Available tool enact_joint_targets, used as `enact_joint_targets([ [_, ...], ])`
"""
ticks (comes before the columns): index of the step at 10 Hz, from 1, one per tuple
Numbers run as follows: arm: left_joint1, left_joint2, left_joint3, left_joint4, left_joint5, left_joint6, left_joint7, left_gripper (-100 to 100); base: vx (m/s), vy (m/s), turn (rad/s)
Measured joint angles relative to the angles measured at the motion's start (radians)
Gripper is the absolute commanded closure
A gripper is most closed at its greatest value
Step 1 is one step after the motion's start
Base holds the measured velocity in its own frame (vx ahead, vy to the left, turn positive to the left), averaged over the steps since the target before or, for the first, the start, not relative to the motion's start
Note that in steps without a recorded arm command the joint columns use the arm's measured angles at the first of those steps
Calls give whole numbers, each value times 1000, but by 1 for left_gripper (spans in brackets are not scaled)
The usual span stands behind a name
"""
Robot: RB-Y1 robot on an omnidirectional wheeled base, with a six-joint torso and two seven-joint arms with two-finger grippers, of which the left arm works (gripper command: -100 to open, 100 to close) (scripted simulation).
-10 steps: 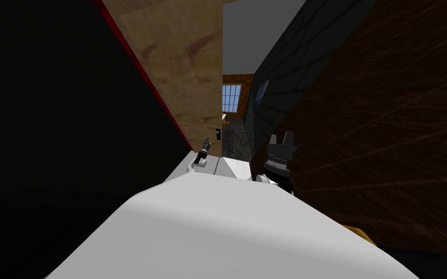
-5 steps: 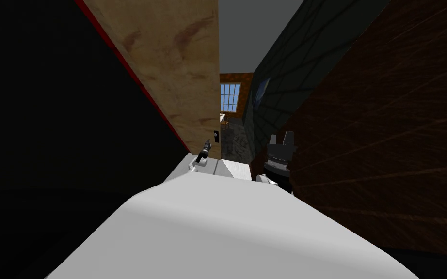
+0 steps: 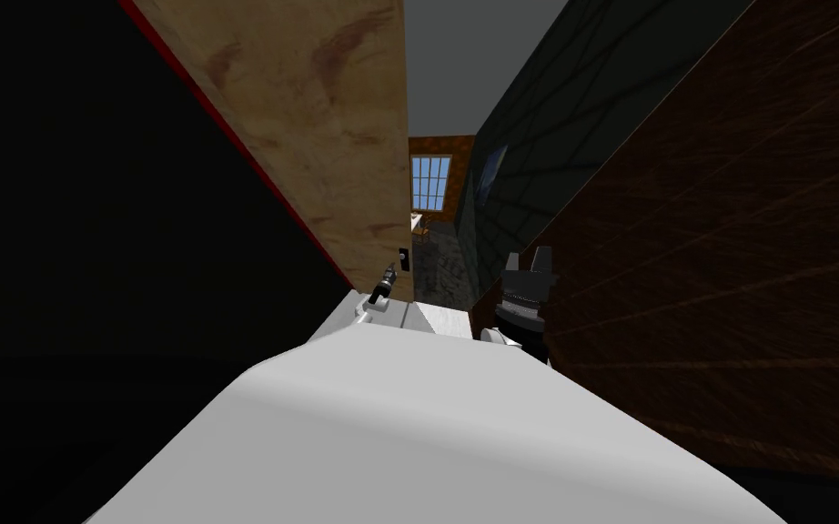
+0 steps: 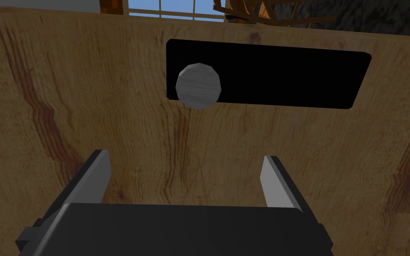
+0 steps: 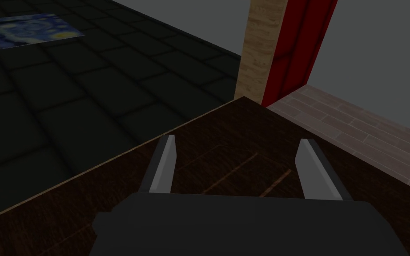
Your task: Pull the door open
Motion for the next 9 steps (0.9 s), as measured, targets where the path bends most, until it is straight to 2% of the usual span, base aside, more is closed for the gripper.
enact_joint_targets([
  [2, -8, 23, 23, 27, 10, -8, 12, -100, 183, -54, -117],
  [3, 1, 47, 28, 24, 18, -13, 26, -100, 132, -27, -121],
  [4, -7, 62, 35, 48, 24, -25, 37, -100, 180, -65, -263],
  [5, -16, 87, 51, 85, 34, -45, 52, -100, 209, -113, -261],
  [6, -15, 106, 69, 94, 42, -51, 63, -100, 227, -106, -165],
  [7, -5, 125, 80, 102, 50, -62, 74, -100, 226, -45, -96],
  [8, -12, 137, 91, 118, 55, -68, 81, -100, 97, -12, -15],
  [9, -14, 138, 93, 119, 56, -69, 82, 100, -11, -2, 20],
])
